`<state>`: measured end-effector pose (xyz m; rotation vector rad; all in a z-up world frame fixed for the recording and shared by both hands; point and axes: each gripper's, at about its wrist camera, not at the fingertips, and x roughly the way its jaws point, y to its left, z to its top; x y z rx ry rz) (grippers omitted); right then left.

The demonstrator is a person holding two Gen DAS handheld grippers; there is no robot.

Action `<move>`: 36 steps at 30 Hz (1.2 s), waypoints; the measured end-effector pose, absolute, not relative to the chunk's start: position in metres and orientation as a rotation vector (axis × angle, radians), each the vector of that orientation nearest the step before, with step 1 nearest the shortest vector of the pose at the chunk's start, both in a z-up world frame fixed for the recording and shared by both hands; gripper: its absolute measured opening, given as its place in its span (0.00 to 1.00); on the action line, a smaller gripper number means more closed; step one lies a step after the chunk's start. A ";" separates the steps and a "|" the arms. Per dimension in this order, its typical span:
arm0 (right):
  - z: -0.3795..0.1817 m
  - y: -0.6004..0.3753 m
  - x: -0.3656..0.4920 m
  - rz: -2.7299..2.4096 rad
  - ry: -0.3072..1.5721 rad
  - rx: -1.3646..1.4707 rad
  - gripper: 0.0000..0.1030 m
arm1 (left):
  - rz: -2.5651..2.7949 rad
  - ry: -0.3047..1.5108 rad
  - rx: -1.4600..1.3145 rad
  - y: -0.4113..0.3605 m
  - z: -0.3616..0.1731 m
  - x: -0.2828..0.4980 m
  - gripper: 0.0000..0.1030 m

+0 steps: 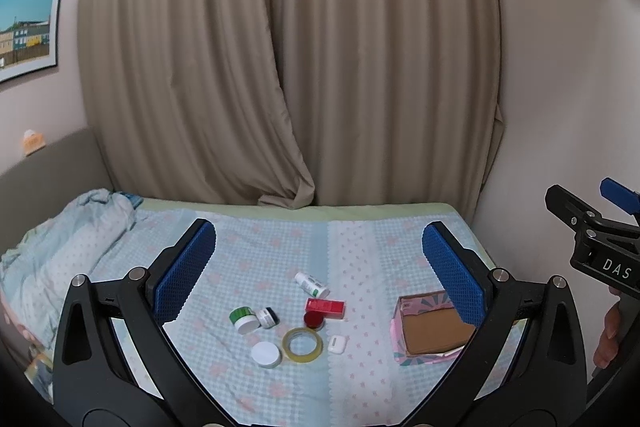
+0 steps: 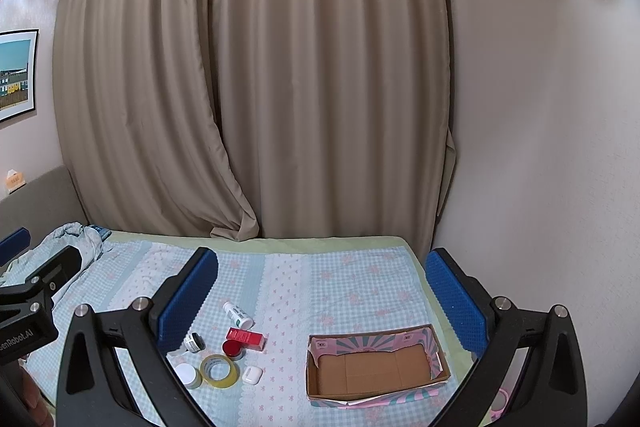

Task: Organize rigid objects

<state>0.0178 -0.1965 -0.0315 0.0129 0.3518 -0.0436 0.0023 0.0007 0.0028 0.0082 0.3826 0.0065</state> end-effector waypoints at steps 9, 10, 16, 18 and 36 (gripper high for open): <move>-0.032 -0.204 0.033 0.005 0.396 0.012 1.00 | 0.064 0.427 0.007 -0.001 -0.001 0.015 1.00; -0.034 -0.204 0.037 0.015 0.400 0.008 1.00 | 0.082 0.432 0.002 0.004 -0.003 0.017 1.00; -0.052 -0.193 0.060 0.024 0.433 -0.025 1.00 | 0.139 0.494 -0.049 0.049 -0.027 0.034 1.00; -0.060 -0.187 0.070 0.032 0.468 -0.013 1.00 | 0.152 0.529 -0.064 0.071 -0.038 0.044 1.00; -0.185 -0.072 0.180 -0.040 0.822 0.164 1.00 | -0.003 0.879 0.056 0.242 -0.191 0.182 1.00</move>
